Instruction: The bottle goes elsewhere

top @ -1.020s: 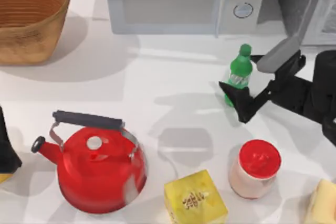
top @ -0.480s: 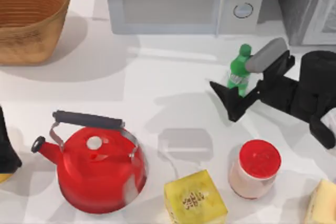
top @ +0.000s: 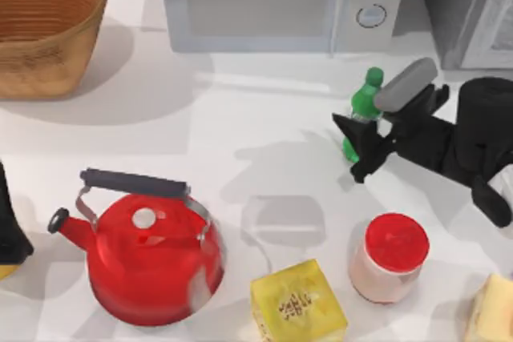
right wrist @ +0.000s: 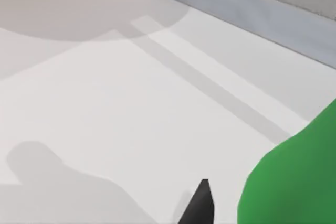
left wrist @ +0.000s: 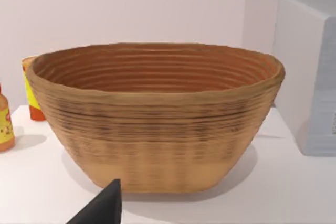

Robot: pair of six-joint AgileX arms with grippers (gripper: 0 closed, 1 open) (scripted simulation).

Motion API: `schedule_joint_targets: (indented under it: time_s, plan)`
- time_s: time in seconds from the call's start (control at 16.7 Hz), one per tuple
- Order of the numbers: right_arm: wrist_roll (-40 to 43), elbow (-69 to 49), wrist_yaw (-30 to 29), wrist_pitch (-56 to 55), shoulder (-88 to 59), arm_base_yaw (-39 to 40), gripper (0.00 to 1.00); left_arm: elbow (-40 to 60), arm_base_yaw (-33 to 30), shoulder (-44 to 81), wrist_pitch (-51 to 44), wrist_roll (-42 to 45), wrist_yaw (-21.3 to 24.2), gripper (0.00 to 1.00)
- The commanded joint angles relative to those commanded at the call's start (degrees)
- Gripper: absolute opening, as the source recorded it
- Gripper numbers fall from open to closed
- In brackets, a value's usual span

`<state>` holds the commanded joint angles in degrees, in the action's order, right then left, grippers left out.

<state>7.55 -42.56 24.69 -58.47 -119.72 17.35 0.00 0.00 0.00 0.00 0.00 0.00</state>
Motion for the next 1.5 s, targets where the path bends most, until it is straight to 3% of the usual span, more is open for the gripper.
schedule_joint_targets:
  time_s: [0.24, 0.3, 0.96, 1.14, 1.5]
  plan:
    - [0.0, 0.0, 0.0, 0.0, 0.0, 0.0, 0.02, 0.0, 0.0, 0.0, 0.0, 0.0, 0.0, 1.0]
    - [0.0, 0.0, 0.0, 0.0, 0.0, 0.0, 0.0, 0.0, 0.0, 0.0, 0.0, 0.0, 0.0, 1.0]
    - [-0.51, 1.17, 0.08, 0.36, 1.3, -1.98, 0.0, 0.0, 0.0, 0.0, 0.0, 0.0, 0.0, 1.0]
    - [-0.87, 4.64, -0.38, 1.46, 5.36, -8.92, 0.0, 0.0, 0.0, 0.0, 0.0, 0.0, 0.0, 1.0]
    - [-0.32, 13.95, -1.89, 4.13, 18.3, -30.25, 0.0, 0.0, 0.0, 0.0, 0.0, 0.0, 0.0, 1.0]
